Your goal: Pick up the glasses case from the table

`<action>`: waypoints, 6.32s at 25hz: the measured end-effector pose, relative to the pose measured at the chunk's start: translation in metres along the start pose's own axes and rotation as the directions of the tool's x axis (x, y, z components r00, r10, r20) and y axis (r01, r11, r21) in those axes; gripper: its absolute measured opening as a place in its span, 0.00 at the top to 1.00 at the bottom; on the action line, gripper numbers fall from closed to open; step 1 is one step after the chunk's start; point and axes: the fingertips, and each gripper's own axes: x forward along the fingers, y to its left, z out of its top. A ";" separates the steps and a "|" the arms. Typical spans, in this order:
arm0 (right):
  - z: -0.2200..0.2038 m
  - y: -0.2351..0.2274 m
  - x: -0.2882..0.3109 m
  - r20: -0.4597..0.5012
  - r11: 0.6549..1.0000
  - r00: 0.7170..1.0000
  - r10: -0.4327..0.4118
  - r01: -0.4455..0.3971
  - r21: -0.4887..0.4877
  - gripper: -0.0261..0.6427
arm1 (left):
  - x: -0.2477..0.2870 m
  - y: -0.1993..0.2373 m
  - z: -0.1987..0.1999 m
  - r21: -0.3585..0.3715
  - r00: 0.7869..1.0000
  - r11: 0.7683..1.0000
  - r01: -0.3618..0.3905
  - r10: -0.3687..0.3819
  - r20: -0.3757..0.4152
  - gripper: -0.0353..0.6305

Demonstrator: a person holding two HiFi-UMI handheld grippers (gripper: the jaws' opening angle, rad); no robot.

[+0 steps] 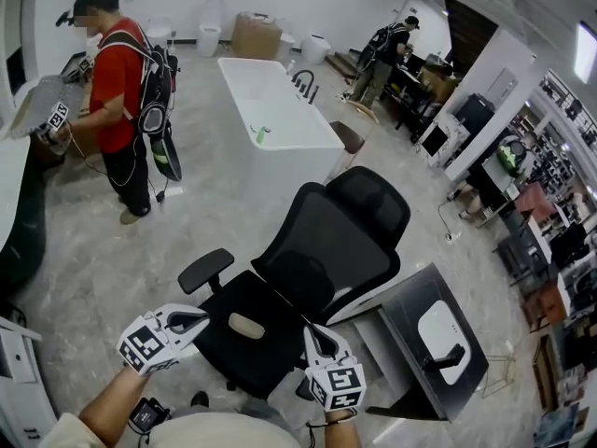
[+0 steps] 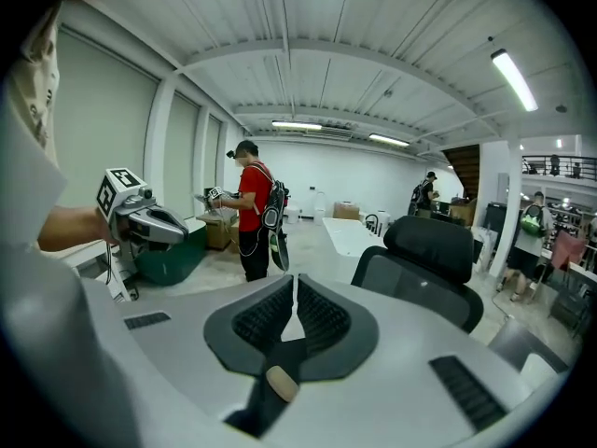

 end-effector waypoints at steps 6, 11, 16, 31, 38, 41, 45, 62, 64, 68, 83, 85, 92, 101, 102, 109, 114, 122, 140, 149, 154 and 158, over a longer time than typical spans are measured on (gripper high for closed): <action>-0.014 -0.010 0.041 -0.053 0.994 0.992 0.112 -0.112 -0.009 0.92 | 0.009 0.003 -0.012 -0.074 0.997 0.995 -0.071 0.068 -0.038 0.92; -0.032 -0.015 0.082 -0.090 0.982 0.978 0.188 -0.190 -0.011 0.92 | 0.019 0.008 -0.032 -0.131 0.992 0.985 -0.113 0.104 -0.075 0.92; -0.059 -0.009 0.122 -0.144 0.964 0.954 0.262 -0.266 -0.006 0.92 | 0.022 0.012 -0.061 -0.175 0.985 0.973 -0.151 0.134 -0.106 0.92; -0.167 0.031 0.228 -0.342 0.903 0.849 0.404 -0.430 -0.001 0.79 | 0.017 0.017 -0.136 -0.335 0.961 0.907 -0.256 0.203 -0.187 0.92; -0.238 0.051 0.275 -0.437 0.870 0.784 0.441 -0.492 -0.005 0.71 | 0.014 0.014 -0.183 -0.379 0.951 0.882 -0.281 0.204 -0.232 0.92; -0.270 0.061 0.286 -0.484 0.852 0.743 0.462 -0.523 0.009 0.66 | 0.010 0.009 -0.201 -0.416 0.950 0.863 -0.285 0.197 -0.242 0.92; -0.314 0.069 0.299 -0.544 0.829 0.687 0.482 -0.559 0.029 0.63 | 0.009 0.005 -0.227 -0.428 0.944 0.854 -0.296 0.193 -0.268 0.92; -0.464 0.078 0.341 -0.746 0.777 0.535 0.397 -0.628 -0.037 0.50 | 0.006 -0.015 -0.301 -0.565 0.926 0.749 -0.347 0.176 -0.335 0.92; -0.480 0.078 0.346 -0.759 0.773 0.528 0.381 -0.632 -0.052 0.50 | 0.004 -0.020 -0.313 -0.559 0.922 0.751 -0.352 0.176 -0.344 0.92; -0.501 0.083 0.351 -0.782 0.751 0.507 0.363 -0.655 -0.076 0.49 | 0.001 -0.028 -0.331 -0.596 0.913 0.710 -0.375 0.172 -0.369 0.92; -0.552 0.098 0.367 -0.800 0.698 0.490 0.347 -0.705 -0.129 0.47 | 0.005 -0.047 -0.369 -0.634 0.906 0.666 -0.394 0.165 -0.390 0.92; -0.553 0.100 0.368 -0.791 0.694 0.498 0.355 -0.708 -0.134 0.47 | 0.006 -0.049 -0.371 -0.636 0.906 0.663 -0.395 0.166 -0.390 0.92; -0.541 0.095 0.364 -0.734 0.712 0.562 0.381 -0.685 -0.155 0.47 | 0.010 -0.053 -0.360 -0.623 0.906 0.677 -0.391 0.165 -0.389 0.92; -0.478 0.089 0.356 -0.615 0.812 0.660 0.432 -0.582 -0.054 0.47 | 0.018 -0.041 -0.326 -0.576 0.920 0.736 -0.355 0.165 -0.356 0.92; -0.469 0.087 0.354 -0.595 0.826 0.674 0.438 -0.563 -0.029 0.47 | 0.019 -0.039 -0.320 -0.568 0.921 0.745 -0.350 0.163 -0.353 0.92; -0.395 0.077 0.332 -0.468 0.882 0.756 0.458 -0.454 0.130 0.47 | 0.017 -0.023 -0.279 -0.479 0.936 0.824 -0.303 0.164 -0.311 0.92; -0.342 0.067 0.309 -0.380 0.894 0.809 0.448 -0.401 0.200 0.47 | 0.015 -0.018 -0.247 -0.457 0.945 0.845 -0.278 0.155 -0.289 0.92; -0.264 0.044 0.268 -0.258 0.901 0.873 0.414 -0.351 0.256 0.47 | 0.014 -0.006 -0.195 -0.378 0.956 0.895 -0.238 0.148 -0.252 0.92; -0.140 0.007 0.172 -0.059 0.900 0.956 0.288 -0.248 0.359 0.47 | -0.007 0.018 -0.094 -0.226 0.979 0.960 -0.164 0.130 -0.159 0.92; -0.065 -0.010 0.128 0.096 0.886 0.968 0.230 -0.249 0.390 0.47 | -0.011 0.024 -0.047 -0.186 0.987 0.972 -0.146 0.131 -0.092 0.92; -0.021 -0.018 0.096 0.179 0.889 0.964 0.198 -0.253 0.381 0.47 | -0.012 0.022 -0.024 -0.162 0.991 0.979 -0.127 0.120 -0.050 0.92; 0.010 -0.025 0.070 0.250 0.888 0.954 0.166 -0.255 0.382 0.47 | -0.006 0.022 -0.009 -0.146 0.995 0.984 -0.102 0.100 -0.024 0.92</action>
